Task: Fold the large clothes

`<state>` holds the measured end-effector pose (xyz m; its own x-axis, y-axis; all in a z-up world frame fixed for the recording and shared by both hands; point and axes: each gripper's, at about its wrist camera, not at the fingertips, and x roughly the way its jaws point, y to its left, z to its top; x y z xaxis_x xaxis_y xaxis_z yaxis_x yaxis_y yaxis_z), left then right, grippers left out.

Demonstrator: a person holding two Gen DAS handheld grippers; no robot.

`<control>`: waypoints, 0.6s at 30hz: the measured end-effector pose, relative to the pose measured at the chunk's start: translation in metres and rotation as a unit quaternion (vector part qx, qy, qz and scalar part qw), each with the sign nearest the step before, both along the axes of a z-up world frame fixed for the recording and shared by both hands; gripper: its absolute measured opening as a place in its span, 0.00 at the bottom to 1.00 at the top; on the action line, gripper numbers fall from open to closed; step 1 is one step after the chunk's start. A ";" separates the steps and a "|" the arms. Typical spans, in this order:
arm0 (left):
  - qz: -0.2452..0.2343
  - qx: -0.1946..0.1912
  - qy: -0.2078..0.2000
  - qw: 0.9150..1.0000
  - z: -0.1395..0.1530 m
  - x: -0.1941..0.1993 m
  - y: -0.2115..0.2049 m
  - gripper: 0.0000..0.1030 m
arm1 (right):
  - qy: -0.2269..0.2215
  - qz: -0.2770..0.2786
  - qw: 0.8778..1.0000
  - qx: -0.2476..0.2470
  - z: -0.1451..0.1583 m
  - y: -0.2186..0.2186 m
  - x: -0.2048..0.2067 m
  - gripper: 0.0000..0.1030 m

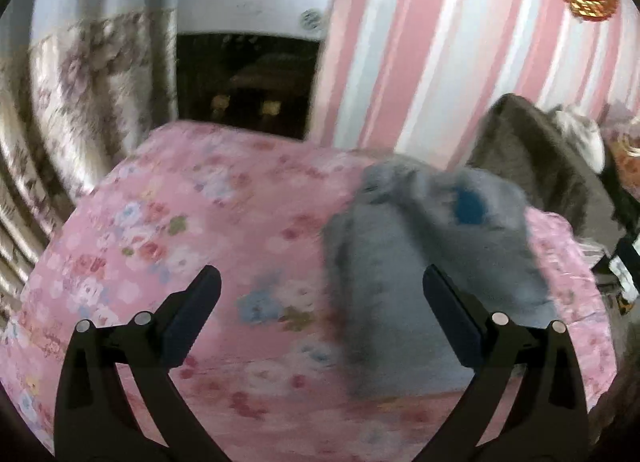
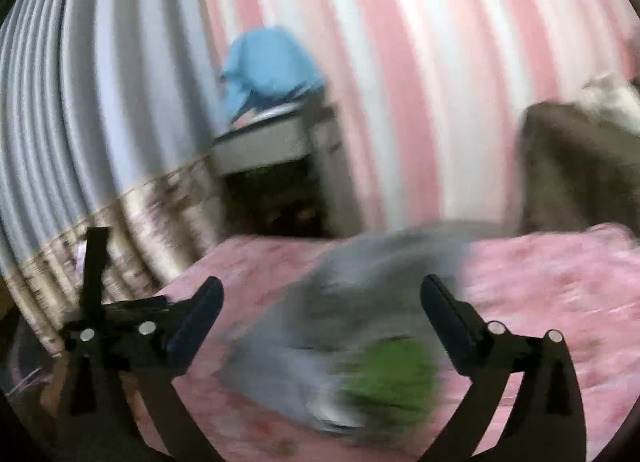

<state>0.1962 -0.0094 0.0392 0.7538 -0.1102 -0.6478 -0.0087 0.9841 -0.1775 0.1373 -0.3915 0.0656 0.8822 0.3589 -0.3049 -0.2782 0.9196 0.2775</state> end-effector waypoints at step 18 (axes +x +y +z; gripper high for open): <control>-0.131 0.058 0.023 0.989 -0.050 0.029 -0.133 0.36 | 0.112 -0.053 0.992 0.033 -0.076 -0.085 0.005 0.98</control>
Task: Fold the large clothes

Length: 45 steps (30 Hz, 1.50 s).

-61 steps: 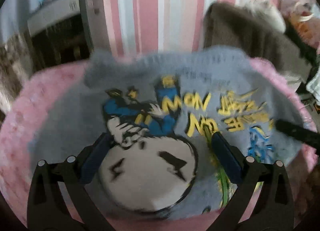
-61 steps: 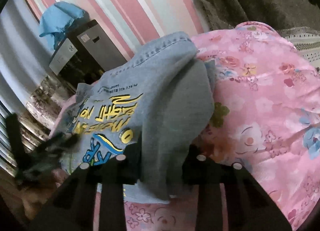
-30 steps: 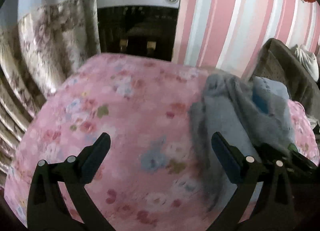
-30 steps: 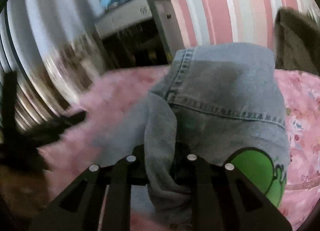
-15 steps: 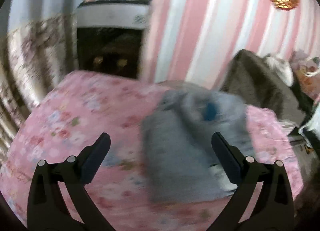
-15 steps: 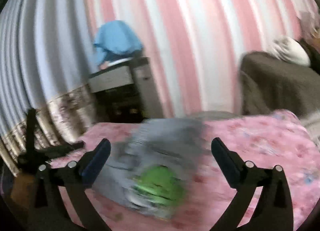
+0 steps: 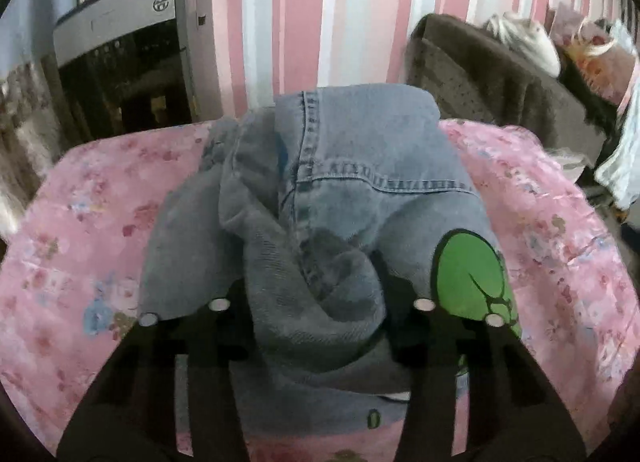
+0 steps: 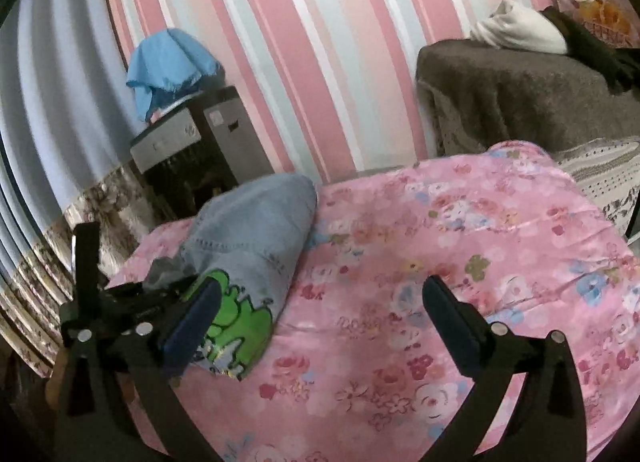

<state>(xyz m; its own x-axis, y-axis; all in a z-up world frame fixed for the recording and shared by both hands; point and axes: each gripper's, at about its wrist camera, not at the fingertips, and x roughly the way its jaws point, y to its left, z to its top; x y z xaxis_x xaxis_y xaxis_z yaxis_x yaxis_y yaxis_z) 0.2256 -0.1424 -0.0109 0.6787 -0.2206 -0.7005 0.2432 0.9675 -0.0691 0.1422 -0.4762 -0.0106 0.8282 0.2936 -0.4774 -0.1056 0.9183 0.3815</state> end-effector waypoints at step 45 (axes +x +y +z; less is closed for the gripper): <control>0.048 0.107 -0.096 0.988 0.056 0.049 0.079 0.89 | -0.045 0.004 0.989 -0.144 0.035 0.130 0.145 0.98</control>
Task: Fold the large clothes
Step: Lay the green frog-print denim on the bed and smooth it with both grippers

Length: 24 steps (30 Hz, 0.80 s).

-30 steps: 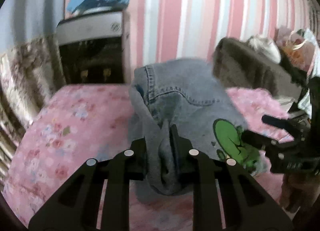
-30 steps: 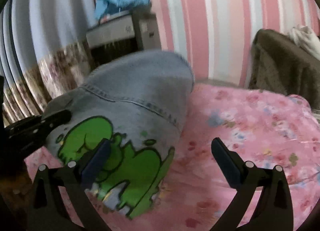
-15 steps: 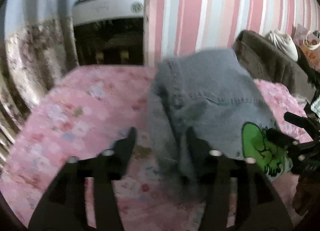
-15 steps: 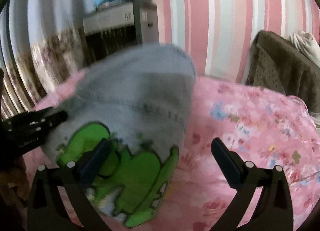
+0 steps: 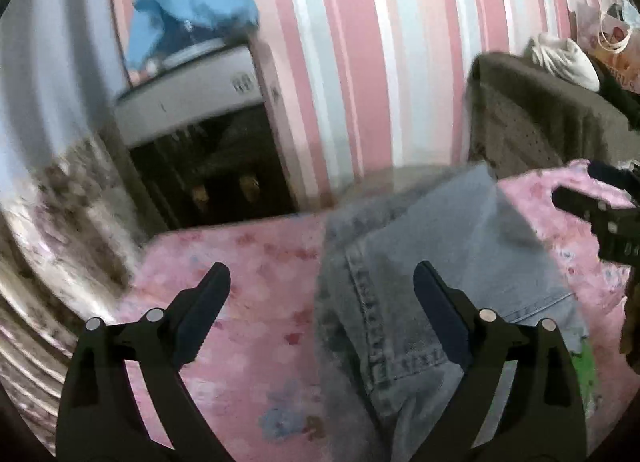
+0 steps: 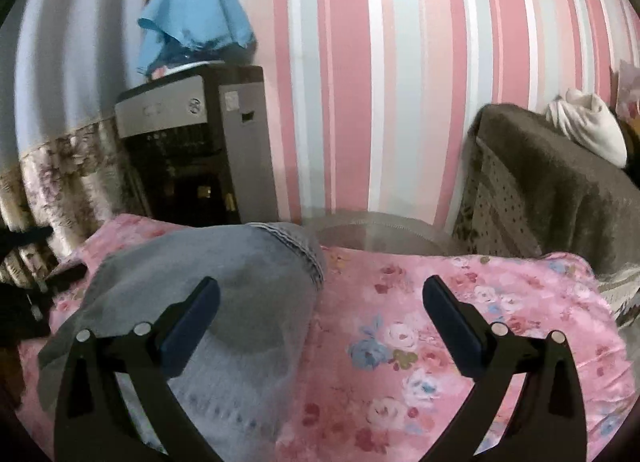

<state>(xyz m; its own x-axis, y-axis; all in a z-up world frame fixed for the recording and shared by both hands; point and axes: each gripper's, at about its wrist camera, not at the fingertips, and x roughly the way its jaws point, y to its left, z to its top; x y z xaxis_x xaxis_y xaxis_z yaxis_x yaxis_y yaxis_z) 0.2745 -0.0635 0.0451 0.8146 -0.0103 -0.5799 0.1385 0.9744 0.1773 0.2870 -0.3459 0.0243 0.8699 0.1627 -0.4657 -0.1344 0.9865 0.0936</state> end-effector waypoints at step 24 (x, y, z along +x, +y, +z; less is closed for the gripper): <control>0.037 -0.082 0.055 0.994 -0.058 0.026 0.039 0.81 | 0.067 -0.002 0.996 -0.054 -0.038 0.026 0.003 0.98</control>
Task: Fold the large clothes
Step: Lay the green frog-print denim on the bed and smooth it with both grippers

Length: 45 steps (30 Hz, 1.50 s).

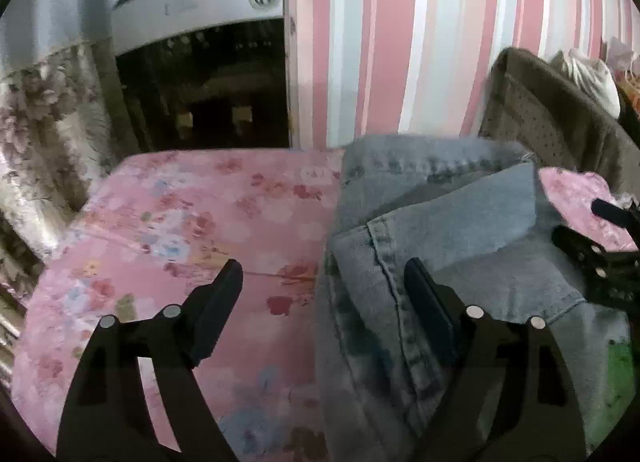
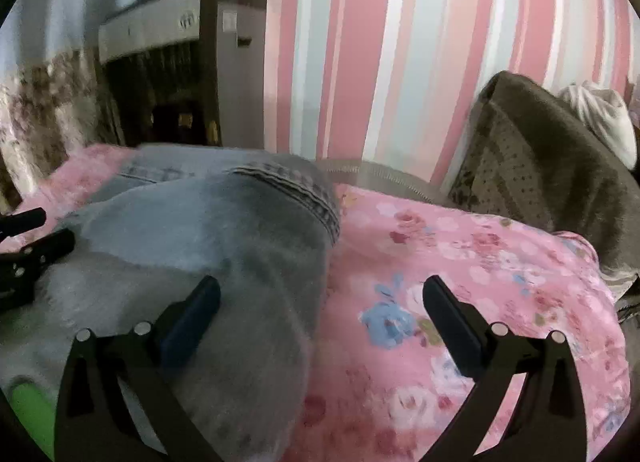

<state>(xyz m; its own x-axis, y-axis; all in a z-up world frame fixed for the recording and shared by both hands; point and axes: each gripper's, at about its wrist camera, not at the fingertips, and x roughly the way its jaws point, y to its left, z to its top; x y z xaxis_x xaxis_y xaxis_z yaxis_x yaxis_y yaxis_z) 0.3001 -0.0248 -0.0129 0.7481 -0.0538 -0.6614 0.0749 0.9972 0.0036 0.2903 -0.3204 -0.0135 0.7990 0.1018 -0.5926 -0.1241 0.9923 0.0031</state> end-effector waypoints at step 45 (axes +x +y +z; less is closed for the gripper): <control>-0.008 0.068 0.045 0.997 -0.029 0.081 -0.005 0.97 | 0.103 0.017 0.994 0.022 -0.030 -0.011 0.115 0.98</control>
